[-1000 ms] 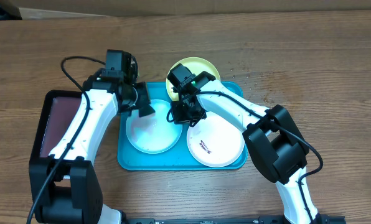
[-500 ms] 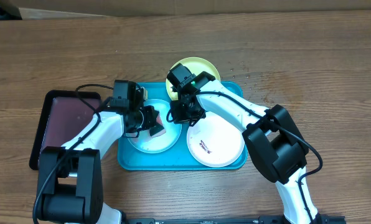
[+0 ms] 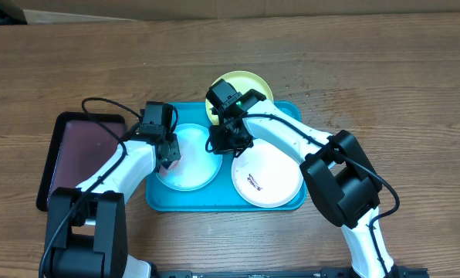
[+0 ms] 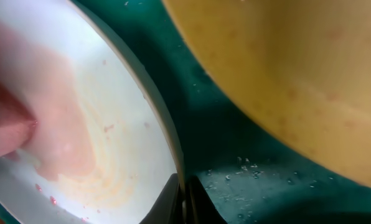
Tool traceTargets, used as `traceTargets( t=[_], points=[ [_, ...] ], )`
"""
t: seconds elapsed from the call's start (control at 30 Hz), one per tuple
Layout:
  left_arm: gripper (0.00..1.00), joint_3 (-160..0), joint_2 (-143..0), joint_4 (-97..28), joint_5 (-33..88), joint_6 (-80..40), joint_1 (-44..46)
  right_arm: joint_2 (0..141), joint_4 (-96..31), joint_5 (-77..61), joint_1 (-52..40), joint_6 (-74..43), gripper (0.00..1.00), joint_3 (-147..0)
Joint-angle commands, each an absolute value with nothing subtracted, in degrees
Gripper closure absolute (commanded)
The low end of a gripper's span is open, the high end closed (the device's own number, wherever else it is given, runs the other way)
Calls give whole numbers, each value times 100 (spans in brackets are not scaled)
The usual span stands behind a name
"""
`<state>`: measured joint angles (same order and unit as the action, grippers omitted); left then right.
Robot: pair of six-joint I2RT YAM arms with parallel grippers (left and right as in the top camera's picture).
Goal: Clean dirty plates on tray and stack at the side
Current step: 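Scrub the light blue plate surface with the sponge in left gripper, then return the sponge with the left gripper to the dark tray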
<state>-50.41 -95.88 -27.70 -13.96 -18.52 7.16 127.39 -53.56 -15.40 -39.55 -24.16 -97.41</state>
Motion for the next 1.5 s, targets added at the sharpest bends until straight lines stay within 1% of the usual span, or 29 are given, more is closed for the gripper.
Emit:
traceTargets(
  t=[0.0, 0.03, 0.13, 0.27, 0.33, 0.4, 0.53, 0.63, 0.7, 0.8, 0.87, 1.03, 1.17, 1.33, 1.47],
  points=[
    [96, -5450, -9461, -3197, -2414, -2224, 602, 12735, -5476, -1319, -3898, -2377, 96, -9800],
    [96, -5808, -9306, -3511, -2397, -2425, 602, 12735, -5476, -1321, -3898, -2379, 96, -9800],
    [96, -6361, -8978, -3911, -2224, -2532, 596, 12733, -5476, -1321, -3898, -2377, 96, -9802],
    [96, -6855, -8479, -4189, -1756, -2530, 482, 12720, -5476, -1376, -3898, -2340, 96, -9802],
    [96, -6934, -8261, -4296, -1494, -2532, 290, 12693, -5476, -1625, -3898, -2137, 96, -9821],
    [96, -6932, -8125, -4425, -1199, -2532, -3, 12632, -5500, -1855, -3898, -2053, 96, -9889],
    [96, -6928, -8128, -4685, -250, -2530, -897, 12466, -5623, -1916, -3942, -1894, 96, -10162],
    [96, -6925, -8200, -4814, 517, -2532, -1741, 12293, -5704, -1839, -4003, -1702, 96, -10462],
    [96, -6925, -8256, -4904, 751, -2532, -2187, 12215, -5828, -1623, -4038, -1616, 96, -10685],
    [96, -6923, -8383, -5043, 694, -2530, -2705, 12151, -6208, -757, -4088, -1599, 96, -11139],
    [96, -6914, -8527, -5089, 539, -2530, -2965, 12149, -6528, 80, -4145, -1599, 96, -11452],
    [96, -6914, -9039, -4967, 497, -2539, -3330, 12149, -6965, 2005, -4429, -1461, 96, -11928],
    [96, -6914, -9657, -4873, 696, -2705, -3428, 12149, -6976, 3218, -4856, -775, 96, -11966],
    [96, -6914, -10167, -4707, 1044, -2751, -3500, 12149, -6901, 5024, -5478, -572, 96, -11972],
    [96, -6914, -10235, -4534, 1035, -2773, -3605, 12149, -6692, 5848, -5898, -200, 96, -11972]
  ],
)
